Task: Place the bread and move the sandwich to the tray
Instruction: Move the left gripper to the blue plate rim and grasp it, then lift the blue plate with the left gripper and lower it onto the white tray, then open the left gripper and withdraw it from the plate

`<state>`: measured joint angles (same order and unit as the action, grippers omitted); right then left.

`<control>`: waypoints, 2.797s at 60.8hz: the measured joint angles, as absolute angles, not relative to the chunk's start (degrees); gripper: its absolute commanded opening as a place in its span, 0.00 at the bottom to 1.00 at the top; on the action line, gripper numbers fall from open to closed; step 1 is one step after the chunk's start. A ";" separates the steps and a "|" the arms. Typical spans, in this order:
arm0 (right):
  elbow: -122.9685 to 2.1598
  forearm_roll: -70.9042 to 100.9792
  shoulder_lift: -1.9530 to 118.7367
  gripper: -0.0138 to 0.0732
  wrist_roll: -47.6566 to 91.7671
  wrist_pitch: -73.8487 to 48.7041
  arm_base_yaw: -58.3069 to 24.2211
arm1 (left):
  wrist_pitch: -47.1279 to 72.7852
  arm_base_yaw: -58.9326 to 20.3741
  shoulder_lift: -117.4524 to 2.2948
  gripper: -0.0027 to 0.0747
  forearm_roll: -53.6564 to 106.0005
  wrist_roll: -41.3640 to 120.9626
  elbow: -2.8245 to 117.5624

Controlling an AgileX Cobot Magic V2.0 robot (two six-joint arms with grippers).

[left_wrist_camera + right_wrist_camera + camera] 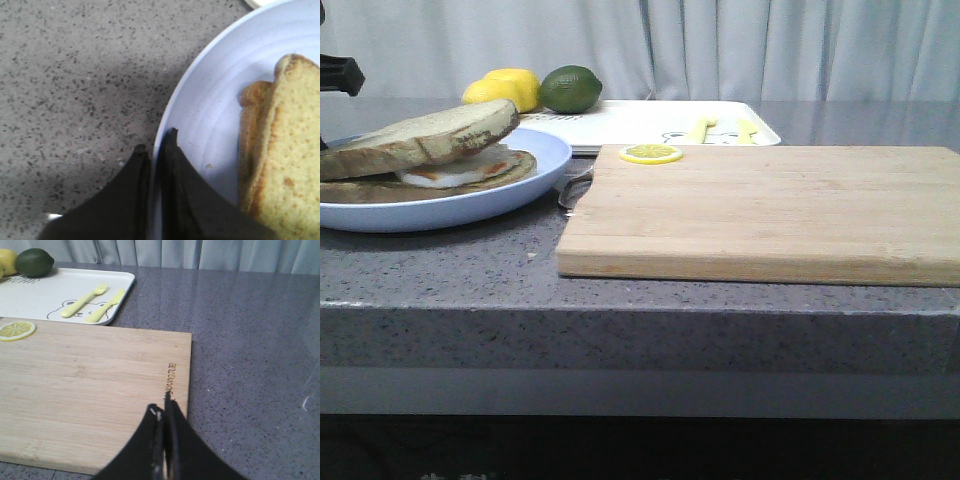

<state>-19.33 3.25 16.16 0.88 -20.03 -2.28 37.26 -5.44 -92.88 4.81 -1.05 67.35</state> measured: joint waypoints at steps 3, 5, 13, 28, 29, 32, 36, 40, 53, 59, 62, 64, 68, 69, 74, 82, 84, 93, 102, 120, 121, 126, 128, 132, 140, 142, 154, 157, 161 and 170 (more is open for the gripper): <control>-19.33 3.25 16.16 0.06 0.88 -20.03 -2.28 | 37.72 -4.74 -92.88 0.01 7.53 0.67 67.46; -19.33 3.25 16.16 0.06 0.88 -20.03 -2.28 | 38.40 -4.09 -92.88 0.01 10.06 2.12 67.58; -19.33 3.25 16.16 0.06 0.88 -20.03 -2.28 | 41.97 -0.26 -91.82 0.01 17.97 7.23 67.58; -19.33 3.25 16.16 0.06 0.88 -20.03 -2.28 | 49.51 8.19 -88.84 0.01 29.17 17.02 69.93; -19.33 3.25 16.16 0.06 0.88 -20.03 -2.28 | 50.11 8.61 -88.84 0.01 30.00 17.92 70.15; -19.33 3.25 16.16 0.06 0.88 -20.03 -2.28 | 51.91 9.76 -88.84 0.01 33.12 20.94 70.67; -19.33 3.25 16.16 0.06 0.88 -20.03 -2.28 | 54.25 10.44 -88.84 0.01 37.23 24.22 71.46; -19.33 3.25 16.16 0.06 0.88 -20.03 -2.28 | 55.90 10.43 -88.84 0.01 40.67 26.48 72.21; -19.33 3.25 16.16 0.06 0.88 -20.03 -2.28 | 58.61 9.47 -90.44 0.01 45.19 28.14 80.59; -19.33 3.25 16.16 0.06 0.88 -20.03 -2.28 | 59.64 8.05 -94.61 0.01 45.19 27.36 88.20; -19.33 3.25 16.16 0.06 0.88 -20.03 -2.28 | 59.97 7.28 -96.83 0.01 45.19 26.21 92.31; -19.33 3.25 16.16 0.06 0.88 -20.03 -2.28 | 60.55 6.67 -98.90 0.01 45.19 25.31 95.37; -19.33 3.25 16.16 0.06 0.88 -20.03 -2.28 | 61.93 5.30 -103.89 0.01 44.93 23.09 101.77; -19.33 3.25 16.16 0.06 0.88 -20.03 -2.28 | 62.19 5.03 -104.86 0.01 44.78 22.69 103.07; -19.33 3.25 16.16 0.06 0.88 -20.03 -2.28 | 63.55 3.17 -110.70 0.01 42.78 19.87 111.54; -19.33 3.25 16.16 0.06 0.88 -20.03 -2.28 | 64.57 0.35 -120.20 0.01 37.57 15.35 123.09; -19.33 3.25 16.16 0.06 0.88 -20.03 -2.28 | 64.64 -0.28 -122.22 0.01 36.84 14.35 125.59; -19.33 3.25 16.16 0.06 0.93 -20.03 -2.28 | 65.27 -1.95 -132.46 0.01 35.54 11.79 137.21; -19.33 3.25 16.16 0.06 0.93 -20.03 -2.28 | 65.38 -2.19 -139.53 0.01 35.44 7.80 145.09; -19.33 3.25 16.16 0.06 0.93 -20.03 -2.28 | 64.86 -2.30 -144.19 0.01 37.66 5.75 147.64; -19.33 3.25 16.16 0.06 0.93 -20.03 -2.28 | 64.86 -2.30 -144.18 0.01 37.75 5.75 147.64; -19.33 3.25 16.16 0.06 0.93 -20.03 -2.28 | 64.86 -2.39 -144.55 0.04 38.10 5.71 147.69; -19.33 3.25 16.16 0.06 0.93 -20.03 -2.28 | 64.99 -2.54 -144.69 0.08 38.10 5.71 147.69; -19.33 3.25 16.16 0.06 0.93 -20.03 -2.28 | 65.12 -2.57 -144.69 0.18 38.22 5.62 147.69; -19.33 3.25 16.16 0.06 0.93 -20.03 -2.28 | 65.35 -2.68 -144.69 0.37 39.22 5.59 148.05; -19.33 3.25 16.16 0.06 0.93 -20.03 -2.28 | 65.50 -2.81 -144.69 0.40 39.30 5.59 148.17; -19.33 3.25 16.16 0.06 0.93 -20.03 -2.28 | 67.93 -2.71 -144.82 0.44 39.20 5.49 150.89; -19.33 3.25 16.16 0.06 0.93 -20.03 -2.28 | 68.99 -2.60 -144.82 0.41 39.20 5.49 152.95; -19.33 3.25 16.16 0.06 0.93 -20.03 -2.28 | 70.12 -2.60 -144.82 0.34 39.10 5.49 156.55; -19.33 3.25 16.16 0.06 0.93 -20.03 -2.28 | 71.62 -2.48 -144.82 0.09 39.10 5.47 165.73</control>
